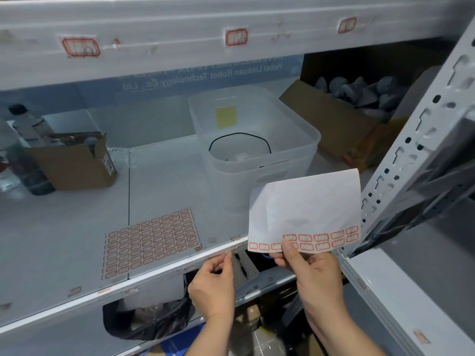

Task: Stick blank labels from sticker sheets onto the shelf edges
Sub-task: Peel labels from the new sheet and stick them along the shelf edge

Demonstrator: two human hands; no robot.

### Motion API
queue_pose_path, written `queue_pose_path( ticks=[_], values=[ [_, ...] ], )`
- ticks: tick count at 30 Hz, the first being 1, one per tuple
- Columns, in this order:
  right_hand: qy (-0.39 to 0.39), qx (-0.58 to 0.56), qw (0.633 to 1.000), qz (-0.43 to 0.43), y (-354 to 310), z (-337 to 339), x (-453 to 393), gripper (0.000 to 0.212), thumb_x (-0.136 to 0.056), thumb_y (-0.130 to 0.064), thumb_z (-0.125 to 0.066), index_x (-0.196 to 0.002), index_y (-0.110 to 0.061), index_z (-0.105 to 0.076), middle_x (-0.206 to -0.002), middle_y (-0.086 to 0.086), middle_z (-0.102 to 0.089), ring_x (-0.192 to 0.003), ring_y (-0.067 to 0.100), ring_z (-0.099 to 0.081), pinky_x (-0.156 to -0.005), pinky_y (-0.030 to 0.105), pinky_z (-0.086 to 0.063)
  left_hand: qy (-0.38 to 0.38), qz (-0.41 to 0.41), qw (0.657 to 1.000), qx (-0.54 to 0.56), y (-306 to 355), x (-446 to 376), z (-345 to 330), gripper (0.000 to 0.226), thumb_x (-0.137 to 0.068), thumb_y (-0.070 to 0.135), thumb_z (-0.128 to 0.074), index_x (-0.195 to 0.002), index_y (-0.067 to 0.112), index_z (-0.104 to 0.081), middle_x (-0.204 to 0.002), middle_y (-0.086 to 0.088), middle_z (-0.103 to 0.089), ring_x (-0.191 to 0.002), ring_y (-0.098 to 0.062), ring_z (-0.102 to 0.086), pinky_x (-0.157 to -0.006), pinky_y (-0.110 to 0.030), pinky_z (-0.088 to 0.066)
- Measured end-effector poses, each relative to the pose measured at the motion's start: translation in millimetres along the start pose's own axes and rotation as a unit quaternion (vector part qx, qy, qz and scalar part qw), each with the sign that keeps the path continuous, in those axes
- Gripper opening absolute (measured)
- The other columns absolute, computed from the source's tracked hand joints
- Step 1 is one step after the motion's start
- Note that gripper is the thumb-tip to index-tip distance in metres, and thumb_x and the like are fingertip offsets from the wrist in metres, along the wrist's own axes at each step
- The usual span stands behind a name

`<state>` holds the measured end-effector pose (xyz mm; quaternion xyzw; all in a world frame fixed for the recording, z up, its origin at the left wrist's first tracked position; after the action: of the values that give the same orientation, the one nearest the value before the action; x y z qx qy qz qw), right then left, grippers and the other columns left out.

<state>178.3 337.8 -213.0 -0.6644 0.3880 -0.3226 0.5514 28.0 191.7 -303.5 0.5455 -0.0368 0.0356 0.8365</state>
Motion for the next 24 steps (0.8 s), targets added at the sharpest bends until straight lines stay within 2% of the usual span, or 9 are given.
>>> queue_pose_path(
  ticks=[4, 6, 8, 10, 13, 15, 18, 21, 24],
  values=[
    [0.002, 0.004, 1.000, 0.002, 0.5, -0.6, 0.8, 0.024, -0.077, -0.045, -0.074, -0.097, -0.033, -0.081, -0.090, 0.000, -0.083, -0.082, 0.018, -0.080, -0.069, 0.021, -0.061, -0.051, -0.047, 0.996, -0.049, -4.0, 4.6, -1.0, 0.021, -0.080, 0.048, -0.082, -0.067, 0.040, -0.069, -0.063, 0.021, -0.068, -0.066, -0.002, -0.065, -0.061, -0.024, -0.052],
    [0.005, 0.003, 1.000, 0.005, -1.2, -1.8, 1.8, 0.022, -0.079, -0.043, -0.073, -0.096, -0.032, -0.081, -0.088, 0.001, -0.083, -0.082, 0.017, -0.080, -0.069, 0.020, -0.061, -0.080, -0.090, 0.989, -0.083, -4.6, 14.5, 1.3, 0.023, -0.078, 0.052, -0.081, -0.064, 0.041, -0.067, -0.064, 0.025, -0.067, -0.060, 0.000, -0.063, -0.056, -0.022, -0.049],
    [0.008, 0.003, 1.000, 0.005, -1.8, -1.9, 1.7, 0.021, -0.079, -0.042, -0.073, -0.094, -0.029, -0.081, -0.088, 0.000, -0.083, -0.081, 0.017, -0.080, -0.068, 0.020, -0.061, -0.098, -0.124, 0.984, -0.086, -4.5, 23.2, 4.6, 0.022, -0.078, 0.052, -0.080, -0.064, 0.043, -0.066, -0.076, 0.033, -0.066, -0.070, 0.003, -0.063, -0.052, -0.018, -0.041],
    [0.012, 0.002, 1.000, 0.006, -1.5, -1.9, 1.2, 0.025, -0.078, -0.041, -0.073, -0.092, -0.021, -0.081, -0.088, 0.002, -0.083, -0.081, 0.018, -0.080, -0.068, 0.021, -0.061, -0.111, -0.151, 0.980, -0.066, -0.9, 27.1, 9.7, 0.013, -0.079, 0.051, -0.079, -0.073, 0.047, -0.068, -0.082, 0.033, -0.066, -0.075, 0.002, -0.063, -0.052, -0.017, -0.041],
    [0.012, 0.013, 1.000, 0.011, -2.7, -4.8, 1.7, 0.032, -0.078, -0.041, -0.072, -0.095, -0.014, -0.079, -0.086, 0.003, -0.083, -0.079, 0.018, -0.080, -0.067, 0.020, -0.061, -0.130, -0.207, 0.969, -0.029, 16.1, 30.3, 18.5, 0.008, -0.080, 0.049, -0.075, -0.084, 0.051, -0.068, -0.082, 0.025, -0.069, -0.069, -0.008, -0.064, -0.055, -0.028, -0.052],
    [0.010, 0.012, 1.000, 0.016, -4.7, -6.9, 2.8, 0.032, -0.078, -0.039, -0.073, -0.096, -0.013, -0.078, -0.086, 0.003, -0.082, -0.078, 0.018, -0.080, -0.067, 0.020, -0.061, -0.131, -0.249, 0.960, 0.007, 33.7, 33.6, 27.3, 0.006, -0.081, 0.046, -0.074, -0.085, 0.048, -0.070, -0.081, 0.021, -0.069, -0.067, -0.011, -0.064, -0.056, -0.031, -0.054],
    [0.009, 0.009, 1.000, 0.024, -8.6, -10.7, 7.8, 0.029, -0.075, -0.039, -0.075, -0.094, -0.017, -0.079, -0.086, 0.002, -0.083, -0.078, 0.017, -0.080, -0.067, 0.021, -0.061, -0.095, -0.319, 0.941, 0.064, 66.2, 39.1, 49.0, 0.004, -0.085, 0.043, -0.070, -0.087, 0.040, -0.072, -0.080, 0.018, -0.067, -0.067, -0.008, -0.061, -0.056, -0.022, -0.047],
    [0.007, 0.010, 0.999, 0.037, -14.0, -17.2, 14.1, 0.026, -0.074, -0.038, -0.077, -0.091, -0.018, -0.081, -0.087, 0.002, -0.083, -0.078, 0.017, -0.080, -0.067, 0.023, -0.061, -0.066, -0.393, 0.910, 0.113, 99.8, 49.4, 70.4, 0.008, -0.088, 0.032, -0.069, -0.094, 0.027, -0.073, -0.087, 0.019, -0.064, -0.081, -0.008, -0.064, -0.068, -0.023, -0.048],
    [-0.005, 0.016, 0.999, 0.045, -18.9, -24.2, 21.5, 0.017, -0.079, -0.028, -0.080, -0.096, -0.024, -0.081, -0.090, 0.002, -0.083, -0.082, 0.018, -0.080, -0.071, 0.031, -0.063, -0.071, -0.448, 0.885, 0.109, 128.4, 61.7, 83.5, 0.011, -0.090, 0.030, -0.069, -0.096, 0.022, -0.075, -0.090, 0.016, -0.064, -0.087, -0.009, -0.062, -0.073, -0.023, -0.047]
  ],
)
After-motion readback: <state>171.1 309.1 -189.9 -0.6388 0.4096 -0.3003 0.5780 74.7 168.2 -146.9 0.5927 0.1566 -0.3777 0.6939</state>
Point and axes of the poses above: each hand's wrist, its own x-axis away from the middle knuckle, its own z-axis out of the back of the hand, y = z × x, the point moved 6 cm from there along -x, towards the middle knuckle
